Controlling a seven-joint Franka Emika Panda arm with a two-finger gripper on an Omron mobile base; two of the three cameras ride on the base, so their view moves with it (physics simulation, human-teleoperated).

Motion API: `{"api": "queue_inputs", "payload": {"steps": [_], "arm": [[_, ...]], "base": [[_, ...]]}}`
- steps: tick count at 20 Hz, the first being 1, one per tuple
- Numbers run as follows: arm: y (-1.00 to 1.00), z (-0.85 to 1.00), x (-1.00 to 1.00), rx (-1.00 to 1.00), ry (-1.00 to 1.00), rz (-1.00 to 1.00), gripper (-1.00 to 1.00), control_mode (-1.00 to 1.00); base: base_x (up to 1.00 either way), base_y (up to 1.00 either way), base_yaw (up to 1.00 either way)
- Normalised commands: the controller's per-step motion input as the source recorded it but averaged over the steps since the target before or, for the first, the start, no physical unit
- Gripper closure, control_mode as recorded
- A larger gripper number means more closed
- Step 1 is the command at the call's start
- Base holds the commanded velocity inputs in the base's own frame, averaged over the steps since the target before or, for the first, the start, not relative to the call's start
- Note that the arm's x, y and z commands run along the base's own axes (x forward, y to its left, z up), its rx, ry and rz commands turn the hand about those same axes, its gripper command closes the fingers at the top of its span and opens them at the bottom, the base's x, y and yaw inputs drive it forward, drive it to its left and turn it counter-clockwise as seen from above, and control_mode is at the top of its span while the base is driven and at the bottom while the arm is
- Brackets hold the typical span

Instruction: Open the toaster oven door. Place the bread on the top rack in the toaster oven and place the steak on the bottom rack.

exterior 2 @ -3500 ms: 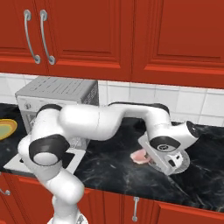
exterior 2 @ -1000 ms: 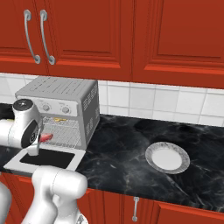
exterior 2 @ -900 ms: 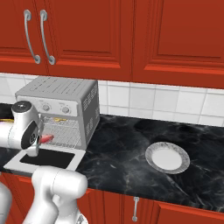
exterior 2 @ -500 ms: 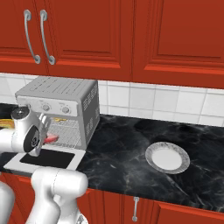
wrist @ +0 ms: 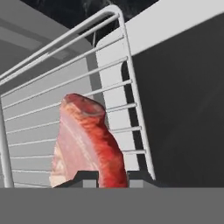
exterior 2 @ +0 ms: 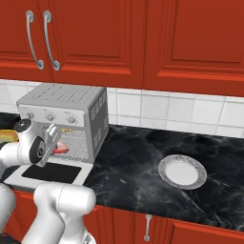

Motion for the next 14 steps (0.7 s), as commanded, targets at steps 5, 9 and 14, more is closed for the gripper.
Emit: {"api": "queue_inputs", "payload": {"steps": [5, 9, 14], "arm": [[0.00, -0.11, 0.09, 0.00, 0.00, -0.17, 1.00, -1.00], [0.00, 0.00, 0.00, 0.00, 0.00, -0.17, -1.00, -1.00], [0.00, 0.02, -0.06, 0.00, 0.00, -0.14, -1.00, -1.00]], "base": [[0.00, 0.00, 0.00], [0.00, 0.00, 0.00], [0.00, 0.00, 0.00]]}}
